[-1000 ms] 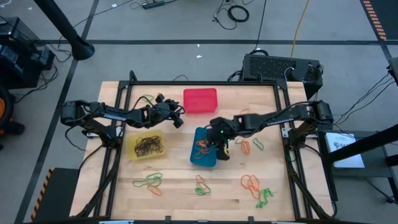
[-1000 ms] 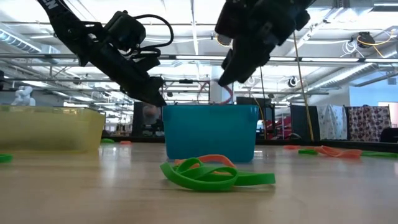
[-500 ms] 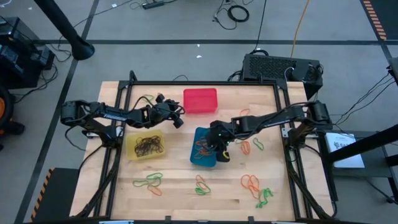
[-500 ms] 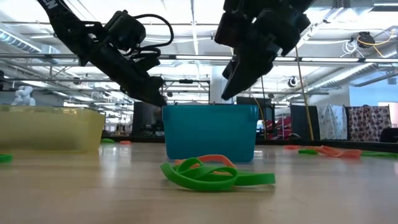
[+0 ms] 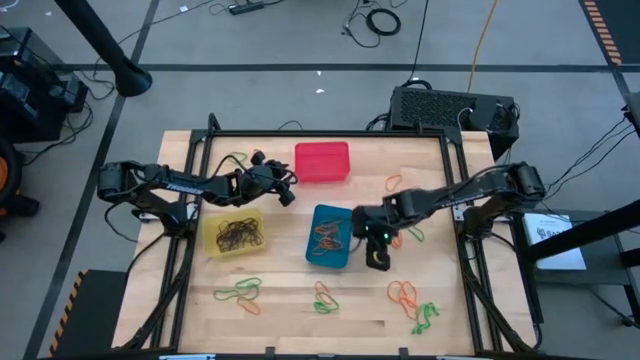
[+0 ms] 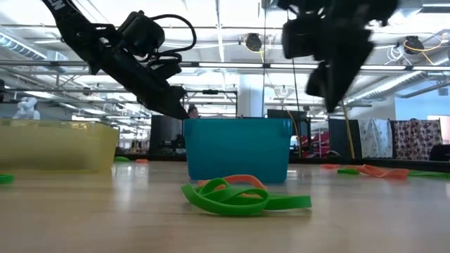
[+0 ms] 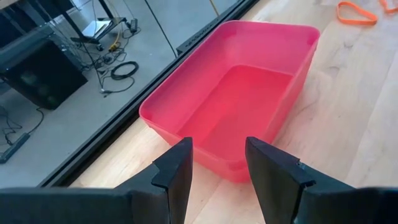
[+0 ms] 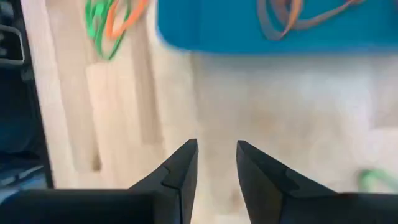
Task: Sort rubber bands into baskets
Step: Put the orange rubber band into the blue bin
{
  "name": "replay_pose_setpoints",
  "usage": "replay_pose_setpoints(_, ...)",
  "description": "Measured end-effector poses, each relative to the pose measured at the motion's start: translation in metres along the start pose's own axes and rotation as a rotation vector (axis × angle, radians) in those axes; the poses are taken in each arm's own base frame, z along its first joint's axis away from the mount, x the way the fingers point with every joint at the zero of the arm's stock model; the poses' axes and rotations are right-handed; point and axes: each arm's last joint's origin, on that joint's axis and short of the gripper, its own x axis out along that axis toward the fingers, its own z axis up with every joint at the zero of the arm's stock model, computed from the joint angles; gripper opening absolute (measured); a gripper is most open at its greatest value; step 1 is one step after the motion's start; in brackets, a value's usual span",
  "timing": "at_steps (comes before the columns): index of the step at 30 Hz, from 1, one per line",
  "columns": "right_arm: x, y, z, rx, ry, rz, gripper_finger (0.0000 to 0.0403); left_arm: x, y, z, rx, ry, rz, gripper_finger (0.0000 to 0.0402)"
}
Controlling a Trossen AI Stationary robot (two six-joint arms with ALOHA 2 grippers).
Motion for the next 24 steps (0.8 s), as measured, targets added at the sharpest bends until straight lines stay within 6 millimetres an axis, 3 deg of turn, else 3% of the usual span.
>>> replay_pose_setpoints(6, 0.018, 0.03, -0.03, 0.088, 0.125, -0.008, 0.0105, 0.0, 0.0, 0.002, 0.021, -0.016, 0.0, 0.0157)
replay_pose_setpoints(11, 0.037, 0.047, -0.069, 0.175, 0.232, -0.09, 0.0105, 0.0, 0.0, 0.005, 0.011, -0.042, 0.0, 0.0157)
replay_pose_setpoints(16, 0.054, 0.05, -0.1, 0.333, 0.283, -0.152, 0.0105, 0.0, -0.001, 0.008, 0.014, -0.073, -0.043, 0.0157)
replay_pose_setpoints(24, 0.062, 0.051, -0.12, 0.438, 0.292, -0.217, 0.0105, -0.001, -0.001, 0.008, 0.008, -0.08, -0.054, 0.0157)
